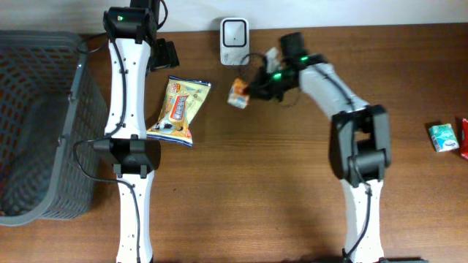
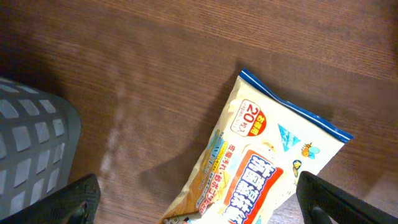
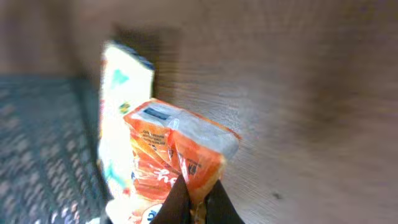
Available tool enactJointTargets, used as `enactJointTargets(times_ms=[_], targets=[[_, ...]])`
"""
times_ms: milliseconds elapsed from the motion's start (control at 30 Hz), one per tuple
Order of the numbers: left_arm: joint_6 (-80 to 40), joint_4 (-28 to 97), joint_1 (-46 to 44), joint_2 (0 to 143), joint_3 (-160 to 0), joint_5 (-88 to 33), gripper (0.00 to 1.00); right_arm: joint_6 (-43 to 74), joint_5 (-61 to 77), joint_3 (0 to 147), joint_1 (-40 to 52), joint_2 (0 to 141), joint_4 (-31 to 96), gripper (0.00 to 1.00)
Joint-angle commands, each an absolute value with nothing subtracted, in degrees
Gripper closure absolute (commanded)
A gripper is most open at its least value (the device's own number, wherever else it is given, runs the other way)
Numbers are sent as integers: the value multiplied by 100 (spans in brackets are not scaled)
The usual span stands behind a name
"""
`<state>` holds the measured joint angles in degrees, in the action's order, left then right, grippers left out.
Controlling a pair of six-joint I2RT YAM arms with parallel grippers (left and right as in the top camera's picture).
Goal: Scan the item barcode
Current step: 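Carry the orange pack to the right table edge and release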
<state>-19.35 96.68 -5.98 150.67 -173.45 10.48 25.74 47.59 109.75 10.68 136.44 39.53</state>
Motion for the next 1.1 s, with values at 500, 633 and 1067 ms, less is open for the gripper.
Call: enactJointTargets(times_ms=[500, 633, 1067], targets=[[-1990, 9673, -585, 15135, -17338, 1011, 1, -937, 7762, 10943, 202, 13441, 4104, 96], [-1990, 9673, -585, 15135, -17338, 1011, 1, 604, 5360, 11072, 543, 13430, 3815, 96], [-1990, 9673, -585, 15135, -17338, 1011, 1, -2764, -3015, 12392, 2443, 13992, 1339, 96]])
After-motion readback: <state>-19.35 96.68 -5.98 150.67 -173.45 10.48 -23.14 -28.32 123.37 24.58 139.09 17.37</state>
